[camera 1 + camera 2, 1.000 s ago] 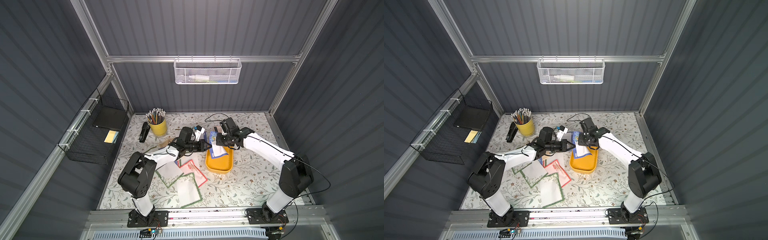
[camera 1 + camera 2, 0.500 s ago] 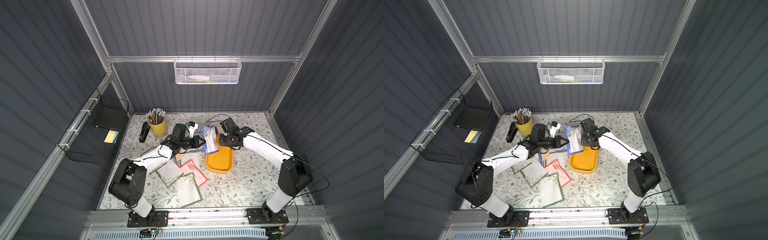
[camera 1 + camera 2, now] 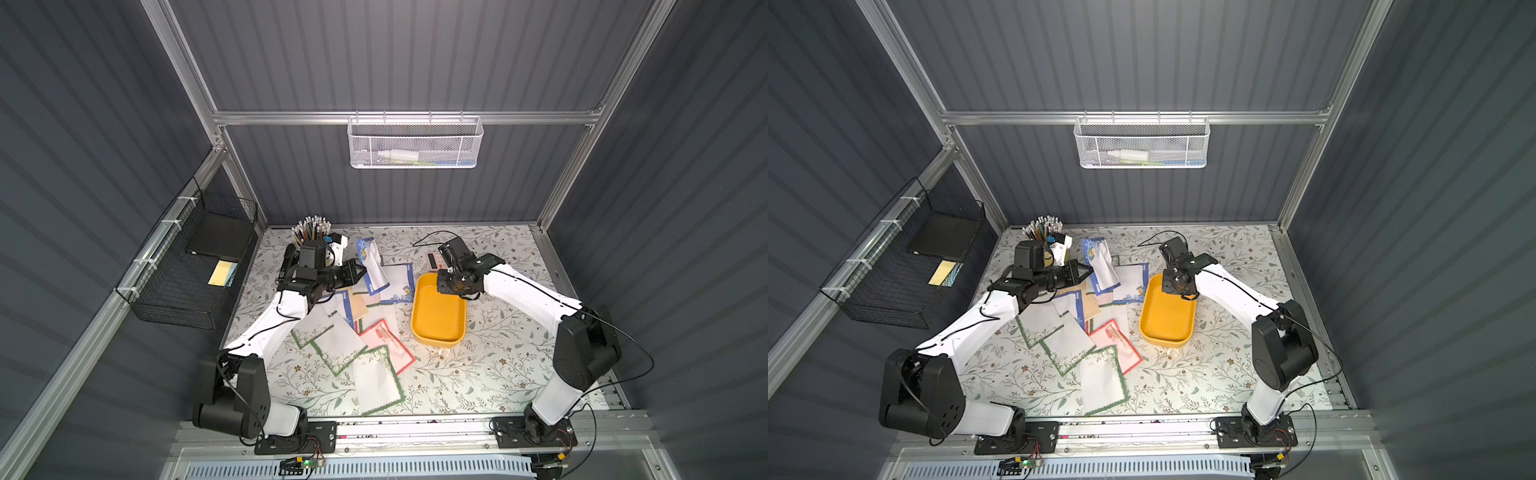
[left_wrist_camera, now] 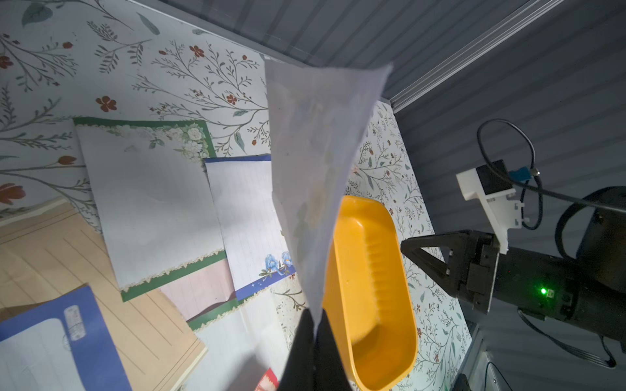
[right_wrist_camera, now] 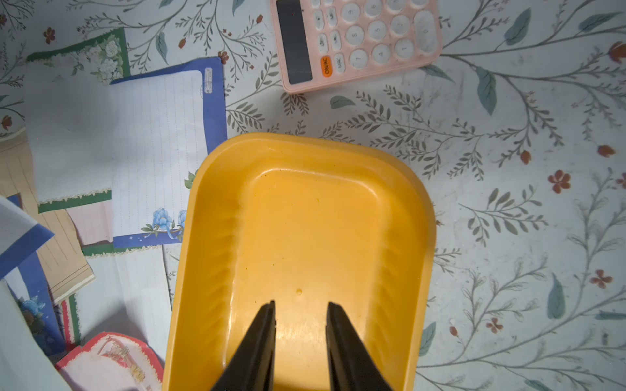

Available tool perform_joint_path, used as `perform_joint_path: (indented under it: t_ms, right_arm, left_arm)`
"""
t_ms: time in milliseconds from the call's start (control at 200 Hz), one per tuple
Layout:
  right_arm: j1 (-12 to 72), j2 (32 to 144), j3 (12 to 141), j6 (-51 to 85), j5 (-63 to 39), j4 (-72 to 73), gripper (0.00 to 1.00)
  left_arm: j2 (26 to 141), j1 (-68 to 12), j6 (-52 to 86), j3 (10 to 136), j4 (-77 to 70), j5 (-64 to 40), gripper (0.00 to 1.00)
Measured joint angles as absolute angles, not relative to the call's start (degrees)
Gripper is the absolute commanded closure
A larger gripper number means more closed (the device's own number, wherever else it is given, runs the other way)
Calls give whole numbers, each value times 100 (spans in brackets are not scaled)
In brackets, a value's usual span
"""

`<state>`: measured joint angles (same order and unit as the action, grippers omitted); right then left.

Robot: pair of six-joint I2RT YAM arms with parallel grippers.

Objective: Take out the stationery paper from the storage box
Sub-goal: Place the stationery paper at the center of the board.

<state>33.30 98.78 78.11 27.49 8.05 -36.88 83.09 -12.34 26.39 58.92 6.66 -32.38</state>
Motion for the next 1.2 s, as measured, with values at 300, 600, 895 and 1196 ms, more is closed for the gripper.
perform_joint_path:
  t_ms: [300, 600, 895, 1196]
  right_arm:
    - [3326, 9909, 7804, 2749, 801, -3691, 69]
    - [3326, 9909, 7787, 2749, 799, -3697, 69]
    - [3326, 9909, 7649, 2749, 797, -3704, 69]
    - [3326, 9776, 7568, 2742, 845, -3612, 68]
  left_arm:
    - [9279, -1234, 2438, 6023, 554, -3607, 100]
    - [10237, -1234, 2416, 6184, 60, -3870, 99]
    - [10466, -1234, 2303, 6305, 305, -3120, 49]
    - [10014, -1234, 2257, 6366, 862, -1533, 29]
